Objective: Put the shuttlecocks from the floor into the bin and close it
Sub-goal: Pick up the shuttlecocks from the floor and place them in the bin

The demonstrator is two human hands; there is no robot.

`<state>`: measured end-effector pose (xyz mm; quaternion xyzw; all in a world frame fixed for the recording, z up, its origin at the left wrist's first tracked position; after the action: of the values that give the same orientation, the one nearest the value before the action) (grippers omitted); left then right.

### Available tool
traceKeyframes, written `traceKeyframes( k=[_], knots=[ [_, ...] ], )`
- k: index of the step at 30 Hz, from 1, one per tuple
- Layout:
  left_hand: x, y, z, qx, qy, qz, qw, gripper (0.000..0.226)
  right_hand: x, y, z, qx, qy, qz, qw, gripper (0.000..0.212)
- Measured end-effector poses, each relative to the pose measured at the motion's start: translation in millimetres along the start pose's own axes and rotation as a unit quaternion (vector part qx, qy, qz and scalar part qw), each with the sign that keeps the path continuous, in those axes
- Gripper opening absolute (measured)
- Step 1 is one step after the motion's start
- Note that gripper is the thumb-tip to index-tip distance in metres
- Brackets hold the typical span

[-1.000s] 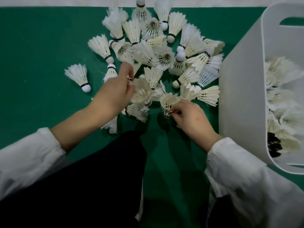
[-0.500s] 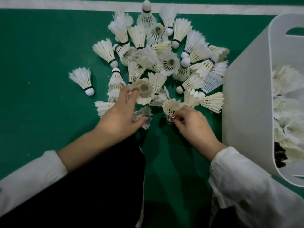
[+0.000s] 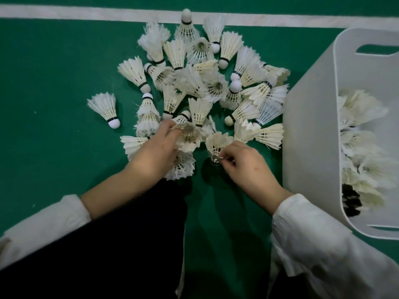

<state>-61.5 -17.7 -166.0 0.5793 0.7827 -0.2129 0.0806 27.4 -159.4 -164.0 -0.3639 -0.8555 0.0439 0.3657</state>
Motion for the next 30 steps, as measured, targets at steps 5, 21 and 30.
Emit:
traceKeyframes(
  k=[5, 21, 30],
  knots=[
    [-29, 7, -62, -0.014, -0.014, 0.076, 0.997, 0.032, 25, -10, -64, -0.012, -0.028, -0.08, 0.996, 0.012],
    [-270, 88, -164, 0.002, 0.072, 0.274, 0.959, 0.025, -56, -126, -283, -0.156, -0.154, 0.022, 0.975, 0.019],
    [-309, 125, -65, 0.01, -0.031, 0.104, 0.994, 0.038, -168, -123, -239, -0.098, -0.157, 0.14, 0.973, 0.023]
  ],
)
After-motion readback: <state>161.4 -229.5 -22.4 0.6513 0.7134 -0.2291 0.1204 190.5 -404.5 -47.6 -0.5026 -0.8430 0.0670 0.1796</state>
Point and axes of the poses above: each hand's wrist, its own y-axis towards the middle knuckle, its own z-axis out of the palm, x = y × z, the point moved 6 cm from there along y, towards the middle knuckle, and after that the axes turned 3 degrees about y, right-handed, at the moved point
